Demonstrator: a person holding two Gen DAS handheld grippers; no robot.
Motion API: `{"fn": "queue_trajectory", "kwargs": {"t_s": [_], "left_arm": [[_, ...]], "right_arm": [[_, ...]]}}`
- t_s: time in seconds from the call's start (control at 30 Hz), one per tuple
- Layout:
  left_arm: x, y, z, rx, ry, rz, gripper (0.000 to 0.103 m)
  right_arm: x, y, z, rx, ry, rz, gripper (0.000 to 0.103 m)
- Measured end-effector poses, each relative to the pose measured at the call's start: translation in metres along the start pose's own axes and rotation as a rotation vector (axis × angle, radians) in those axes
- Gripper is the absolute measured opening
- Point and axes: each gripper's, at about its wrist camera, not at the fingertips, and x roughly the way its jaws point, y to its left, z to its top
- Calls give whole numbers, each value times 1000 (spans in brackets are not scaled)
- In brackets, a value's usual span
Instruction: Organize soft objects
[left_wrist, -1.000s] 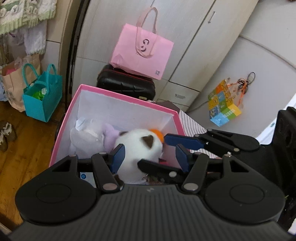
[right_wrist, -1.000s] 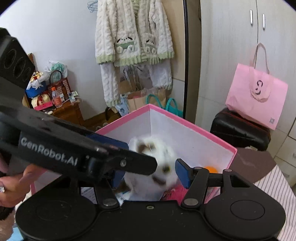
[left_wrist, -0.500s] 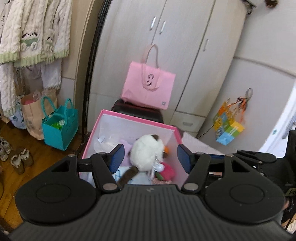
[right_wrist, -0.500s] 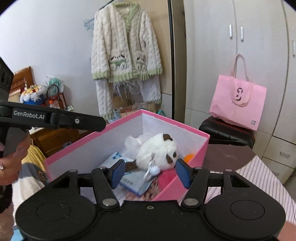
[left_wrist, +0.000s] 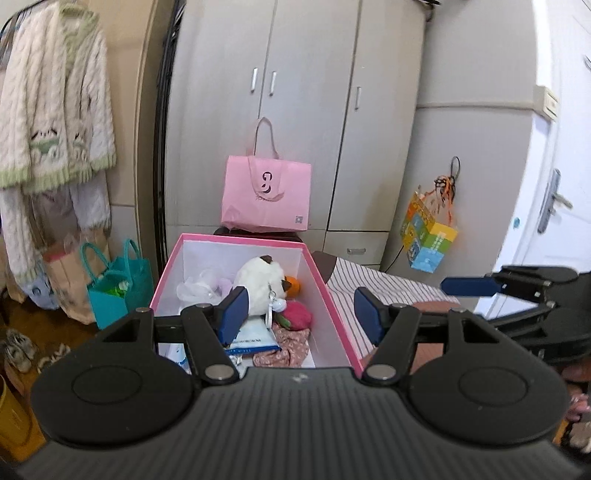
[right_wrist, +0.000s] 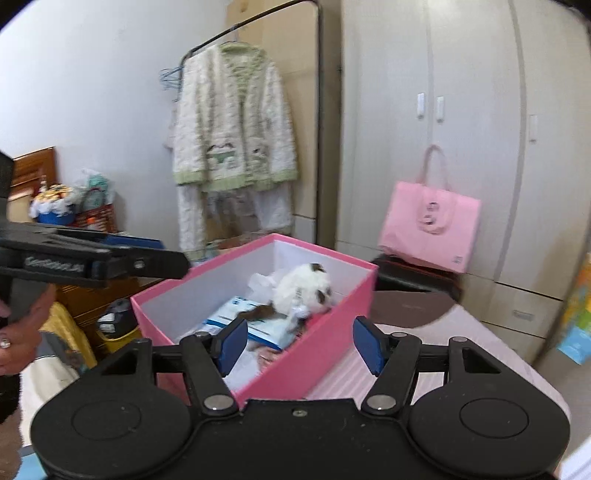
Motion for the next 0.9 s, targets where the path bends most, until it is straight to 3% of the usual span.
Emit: {"fn": "queue_trajectory", "kwargs": {"t_s": [0.33,0.47,0.6,0.87,0.9], "left_arm": [[-32,-24,-32,-18,-1,-6,63],[-36,-37,-42,-31,-14,14,66],[-34,-47,-54,-38,-11,36,71],[-36,-56,-69,-27,-7,58,84],[-38,-57,-70,-27,-13,60,88]], "right_arm": [[-45,-2,-32,73,-60,-49,69],[-62,1,-44,86,-90,-71,75],[-70,2,-58,121,-104,-120,83],[-86,-4,-77,160,-79,-174,85],[-87,-4,-80,165,-79,-182,89]]}}
